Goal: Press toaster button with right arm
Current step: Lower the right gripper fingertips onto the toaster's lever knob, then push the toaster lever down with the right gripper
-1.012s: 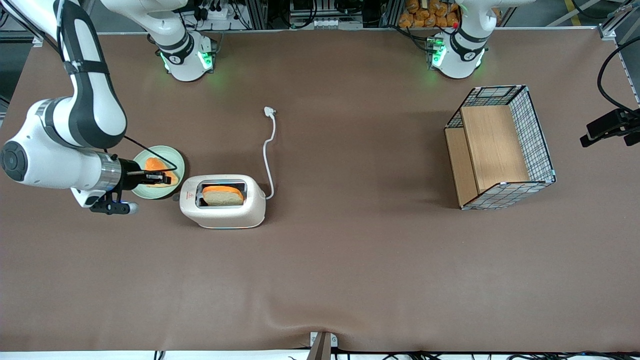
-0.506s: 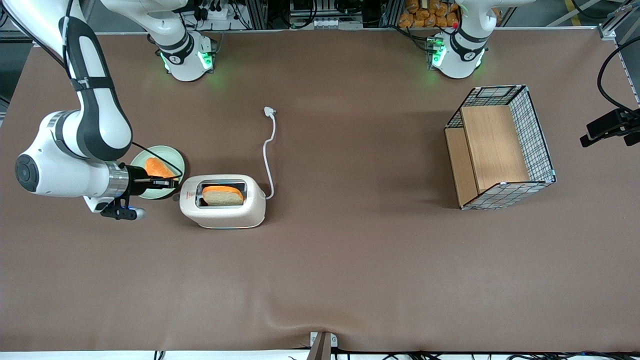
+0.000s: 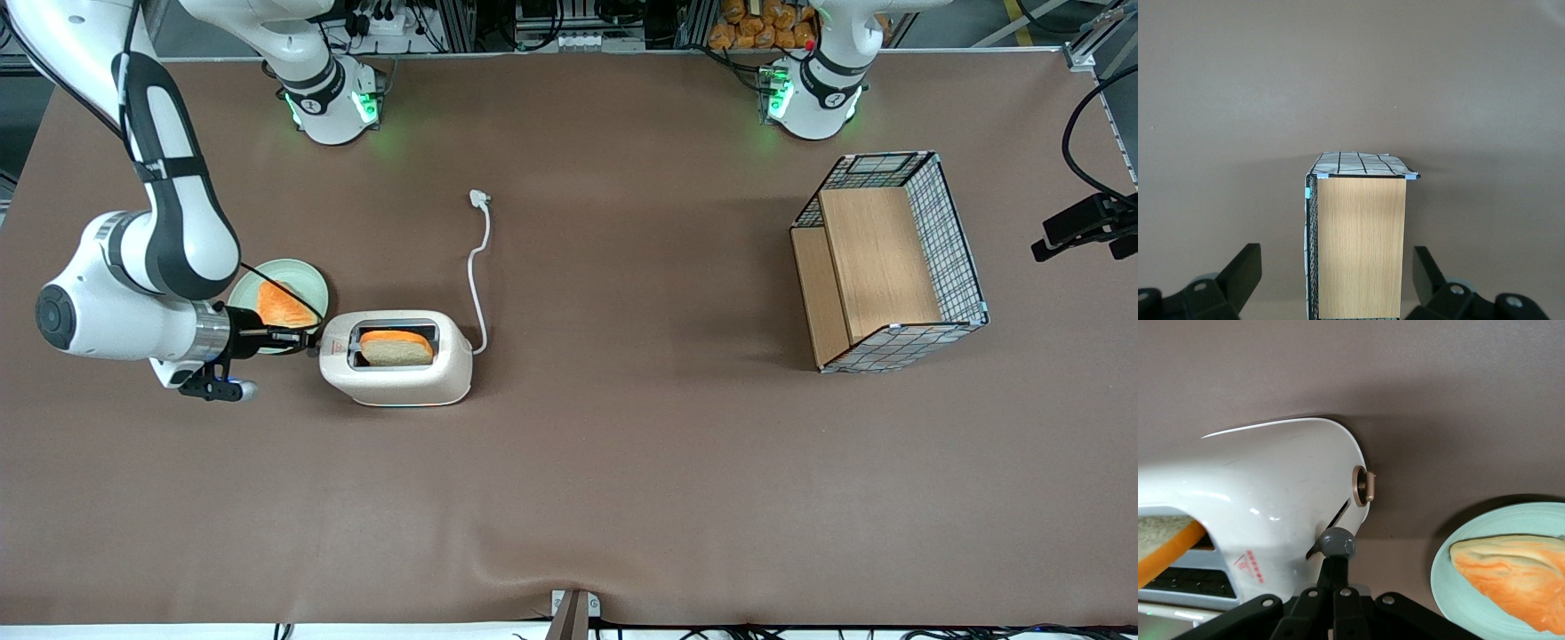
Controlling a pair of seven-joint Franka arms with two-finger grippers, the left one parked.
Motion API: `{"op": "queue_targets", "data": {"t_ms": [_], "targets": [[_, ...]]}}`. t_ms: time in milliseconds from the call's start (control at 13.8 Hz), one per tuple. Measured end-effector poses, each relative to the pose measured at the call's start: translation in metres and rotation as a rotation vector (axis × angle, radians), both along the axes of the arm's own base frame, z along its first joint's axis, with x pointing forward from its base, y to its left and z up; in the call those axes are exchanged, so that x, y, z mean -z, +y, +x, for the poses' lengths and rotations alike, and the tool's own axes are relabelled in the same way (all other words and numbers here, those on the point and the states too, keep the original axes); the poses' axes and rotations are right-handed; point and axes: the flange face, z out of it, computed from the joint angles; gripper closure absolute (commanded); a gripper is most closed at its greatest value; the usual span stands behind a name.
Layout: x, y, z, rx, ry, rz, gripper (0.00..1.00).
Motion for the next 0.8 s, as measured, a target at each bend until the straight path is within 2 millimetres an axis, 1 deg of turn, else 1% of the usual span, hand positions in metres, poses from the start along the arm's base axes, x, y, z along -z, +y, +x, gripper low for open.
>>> {"op": "queue_targets", "data": {"t_ms": [289, 651, 795], "targets": [[0.016, -0.003, 0.002, 0.01, 0.006, 0.017, 1.0], [0.045, -0.022, 0.002, 0.059, 0.026, 0.107, 1.0], [0.054, -0.024, 0.002, 0.071, 0.032, 0.112, 1.0]]}}
